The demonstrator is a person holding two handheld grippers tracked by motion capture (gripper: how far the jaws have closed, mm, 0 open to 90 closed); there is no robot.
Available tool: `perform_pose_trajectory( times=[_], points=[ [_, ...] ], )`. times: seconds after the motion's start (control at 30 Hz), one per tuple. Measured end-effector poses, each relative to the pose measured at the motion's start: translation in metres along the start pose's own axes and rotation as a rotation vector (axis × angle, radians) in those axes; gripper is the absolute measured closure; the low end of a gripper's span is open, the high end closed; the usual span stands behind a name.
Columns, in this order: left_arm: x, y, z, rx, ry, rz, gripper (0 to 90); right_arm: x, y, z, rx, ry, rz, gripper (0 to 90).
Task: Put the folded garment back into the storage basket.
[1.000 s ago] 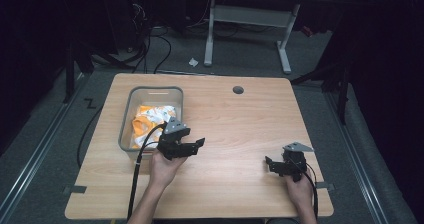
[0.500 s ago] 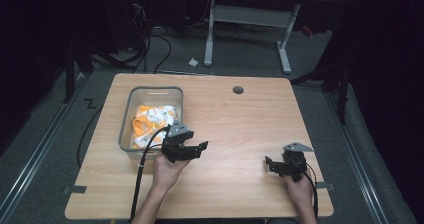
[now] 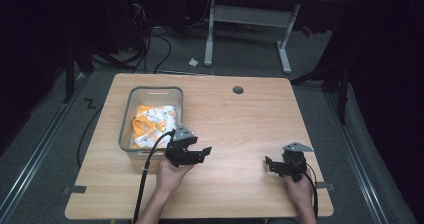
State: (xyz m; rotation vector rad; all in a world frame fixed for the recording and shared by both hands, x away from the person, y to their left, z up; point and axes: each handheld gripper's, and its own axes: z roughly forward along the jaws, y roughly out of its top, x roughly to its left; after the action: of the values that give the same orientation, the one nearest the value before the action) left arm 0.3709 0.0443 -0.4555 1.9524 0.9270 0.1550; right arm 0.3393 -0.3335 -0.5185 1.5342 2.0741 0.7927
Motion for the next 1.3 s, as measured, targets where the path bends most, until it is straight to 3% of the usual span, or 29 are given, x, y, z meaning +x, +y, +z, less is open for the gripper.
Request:
perform_pose_trajectory(
  times=[0.77,1.3],
  points=[
    [-0.005,-0.018,0.019,0.055,-0.001,-0.009,34.0,0.0,0.0,0.0,0.0,0.0,0.001,14.7],
    [-0.009,-0.036,0.029,0.091,0.046,-0.007,33.9,0.0,0.0,0.0,0.0,0.0,0.001,14.7]
  ],
)
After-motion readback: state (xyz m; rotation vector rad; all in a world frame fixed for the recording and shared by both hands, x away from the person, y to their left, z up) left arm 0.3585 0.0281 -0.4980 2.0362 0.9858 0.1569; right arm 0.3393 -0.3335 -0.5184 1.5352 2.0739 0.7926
